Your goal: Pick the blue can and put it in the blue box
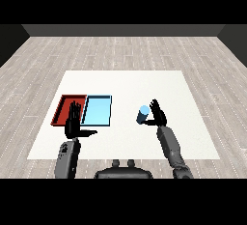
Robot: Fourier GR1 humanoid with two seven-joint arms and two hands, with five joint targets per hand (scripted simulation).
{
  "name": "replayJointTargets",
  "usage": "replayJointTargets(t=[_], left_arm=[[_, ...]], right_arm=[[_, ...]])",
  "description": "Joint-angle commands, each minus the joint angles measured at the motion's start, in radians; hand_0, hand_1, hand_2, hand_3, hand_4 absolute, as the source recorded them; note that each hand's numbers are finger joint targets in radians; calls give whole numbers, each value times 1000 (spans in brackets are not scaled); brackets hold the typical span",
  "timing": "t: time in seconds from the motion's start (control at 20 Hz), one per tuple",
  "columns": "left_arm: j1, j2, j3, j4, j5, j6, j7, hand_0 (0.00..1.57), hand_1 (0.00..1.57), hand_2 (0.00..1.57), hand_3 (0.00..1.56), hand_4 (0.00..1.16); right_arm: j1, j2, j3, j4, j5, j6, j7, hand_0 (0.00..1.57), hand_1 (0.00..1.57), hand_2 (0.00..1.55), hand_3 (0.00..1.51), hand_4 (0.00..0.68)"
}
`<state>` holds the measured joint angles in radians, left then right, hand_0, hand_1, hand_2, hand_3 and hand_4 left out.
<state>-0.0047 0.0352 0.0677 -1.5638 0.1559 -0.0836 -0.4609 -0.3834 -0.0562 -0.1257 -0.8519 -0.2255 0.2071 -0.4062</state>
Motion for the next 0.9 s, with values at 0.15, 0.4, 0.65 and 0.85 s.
replayJointTargets(t=[0.15,0.4,0.65,0.85], left_arm=[[-44,13,17,30,13,-5,17,0,0,0,0,0],[-7,15,25,68,0,-22,-57,0,0,0,0,0],[-29,10,17,41,-1,-4,-14,0,0,0,0,0],[20,1,3,-12,13,-12,12,0,0,0,0,0]], right_arm=[[-87,37,14,124,36,-47,-46,0,0,0,0,0],[-25,52,41,23,19,-27,-18,0,0,0,0,0],[-74,29,30,94,27,-35,-11,0,0,0,0,0],[-148,12,4,193,8,-20,-50,0,0,0,0,0]])
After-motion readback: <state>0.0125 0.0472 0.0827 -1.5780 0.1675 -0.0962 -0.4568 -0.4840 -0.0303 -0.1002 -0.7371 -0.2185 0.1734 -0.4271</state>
